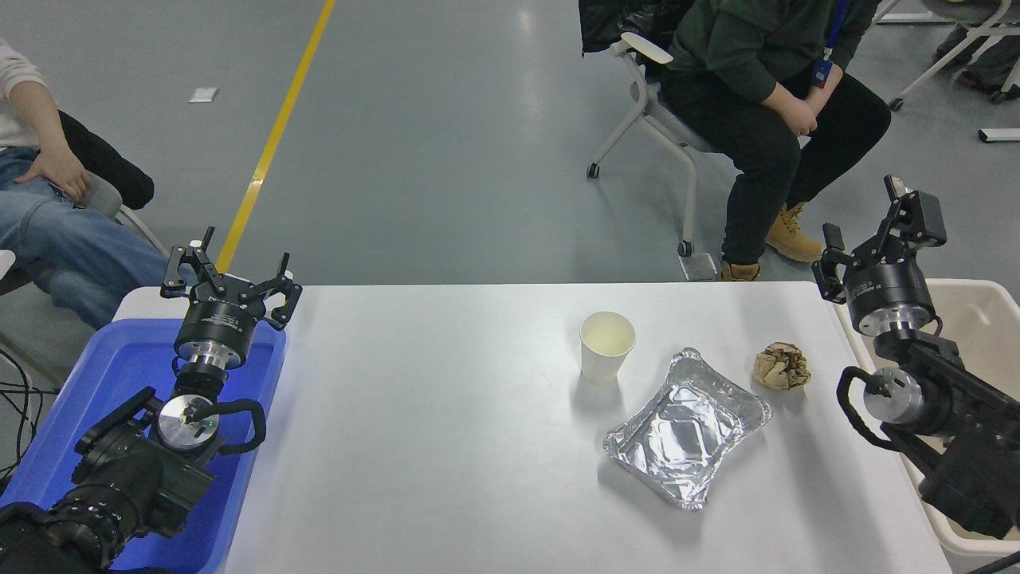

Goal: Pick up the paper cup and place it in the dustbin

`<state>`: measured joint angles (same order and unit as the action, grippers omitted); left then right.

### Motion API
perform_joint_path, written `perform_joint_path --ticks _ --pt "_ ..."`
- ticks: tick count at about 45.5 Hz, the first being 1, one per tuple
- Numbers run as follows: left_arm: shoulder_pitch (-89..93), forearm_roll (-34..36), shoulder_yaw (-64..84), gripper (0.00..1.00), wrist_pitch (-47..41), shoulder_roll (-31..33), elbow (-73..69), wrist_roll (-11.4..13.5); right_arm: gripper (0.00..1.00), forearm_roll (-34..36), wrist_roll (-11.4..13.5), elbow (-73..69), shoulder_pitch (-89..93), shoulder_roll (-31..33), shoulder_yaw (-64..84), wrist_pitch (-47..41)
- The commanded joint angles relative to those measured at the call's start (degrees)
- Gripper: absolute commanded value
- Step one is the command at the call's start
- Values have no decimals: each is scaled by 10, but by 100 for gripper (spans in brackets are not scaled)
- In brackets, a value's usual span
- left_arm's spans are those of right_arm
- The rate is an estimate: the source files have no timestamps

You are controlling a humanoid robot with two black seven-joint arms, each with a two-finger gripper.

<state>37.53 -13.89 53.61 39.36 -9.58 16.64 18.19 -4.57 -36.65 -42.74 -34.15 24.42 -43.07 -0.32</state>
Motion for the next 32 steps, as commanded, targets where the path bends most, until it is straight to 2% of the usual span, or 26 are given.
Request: perform_joint_path --ticks 1,32 --pt "0 -1 0 99 0 0 0 0 100 0 0 -1 -11 -8 0 1" --pt "0 0 0 99 0 0 0 0 100 -1 0 6 -4 -16 6 -3"
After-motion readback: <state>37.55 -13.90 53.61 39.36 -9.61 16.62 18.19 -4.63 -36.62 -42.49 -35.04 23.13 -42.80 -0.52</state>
